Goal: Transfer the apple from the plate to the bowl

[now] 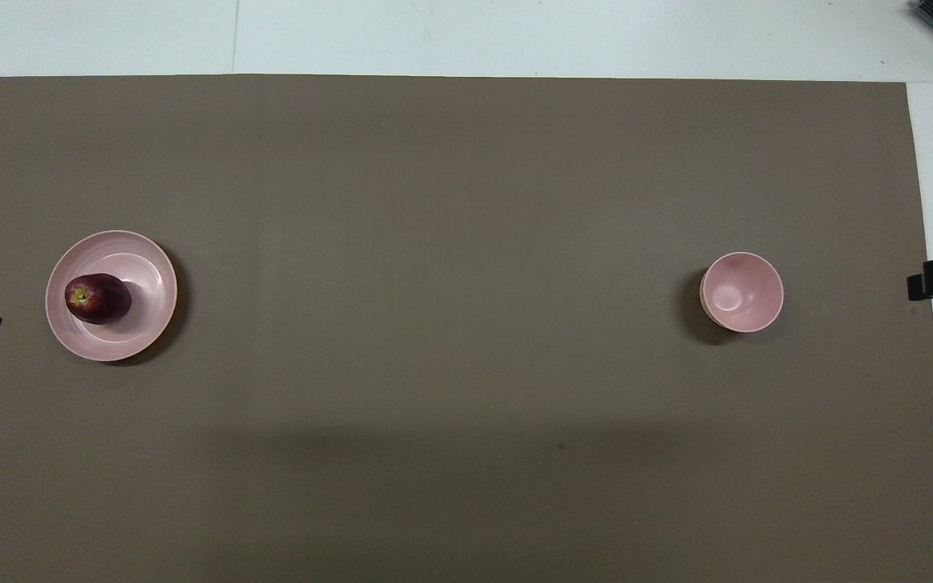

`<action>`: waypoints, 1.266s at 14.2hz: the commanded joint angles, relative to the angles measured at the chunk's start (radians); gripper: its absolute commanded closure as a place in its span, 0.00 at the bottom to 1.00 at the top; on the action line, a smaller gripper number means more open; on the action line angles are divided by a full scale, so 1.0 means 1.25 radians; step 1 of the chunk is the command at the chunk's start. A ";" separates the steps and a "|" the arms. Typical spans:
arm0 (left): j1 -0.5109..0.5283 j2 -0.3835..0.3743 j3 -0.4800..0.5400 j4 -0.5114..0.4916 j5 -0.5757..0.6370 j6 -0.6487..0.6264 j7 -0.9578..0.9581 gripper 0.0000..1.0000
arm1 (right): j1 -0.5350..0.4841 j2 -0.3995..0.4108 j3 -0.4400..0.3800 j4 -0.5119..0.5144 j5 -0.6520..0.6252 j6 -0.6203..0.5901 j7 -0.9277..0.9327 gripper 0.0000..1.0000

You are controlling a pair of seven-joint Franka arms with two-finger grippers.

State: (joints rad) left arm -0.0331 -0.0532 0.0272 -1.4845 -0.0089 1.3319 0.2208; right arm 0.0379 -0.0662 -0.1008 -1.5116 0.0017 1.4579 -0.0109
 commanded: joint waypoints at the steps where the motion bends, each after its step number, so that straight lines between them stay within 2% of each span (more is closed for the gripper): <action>1: -0.004 -0.026 -0.001 -0.030 -0.009 -0.007 -0.002 0.00 | -0.009 -0.005 0.005 -0.004 -0.007 0.011 -0.024 0.00; 3: -0.004 -0.026 0.000 -0.036 -0.016 0.002 0.005 0.00 | -0.009 -0.005 0.005 -0.006 -0.007 0.011 -0.024 0.00; 9: -0.004 -0.026 0.011 -0.145 -0.027 0.120 0.015 0.00 | -0.009 -0.005 0.005 -0.004 -0.007 0.011 -0.024 0.00; 13: -0.008 -0.021 0.038 -0.268 -0.028 0.292 0.030 0.00 | -0.009 -0.005 0.005 -0.004 -0.007 0.011 -0.024 0.00; 16: -0.034 -0.024 0.091 -0.356 -0.028 0.413 0.031 0.00 | -0.009 -0.005 0.005 -0.006 -0.007 0.011 -0.023 0.00; 18: -0.028 -0.005 0.095 -0.400 -0.028 0.507 0.038 0.00 | -0.009 -0.005 0.005 -0.006 -0.007 0.011 -0.023 0.00</action>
State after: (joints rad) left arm -0.0460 -0.0493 0.1209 -1.9075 -0.0303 1.8577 0.2537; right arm 0.0378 -0.0662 -0.1008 -1.5116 0.0017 1.4580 -0.0109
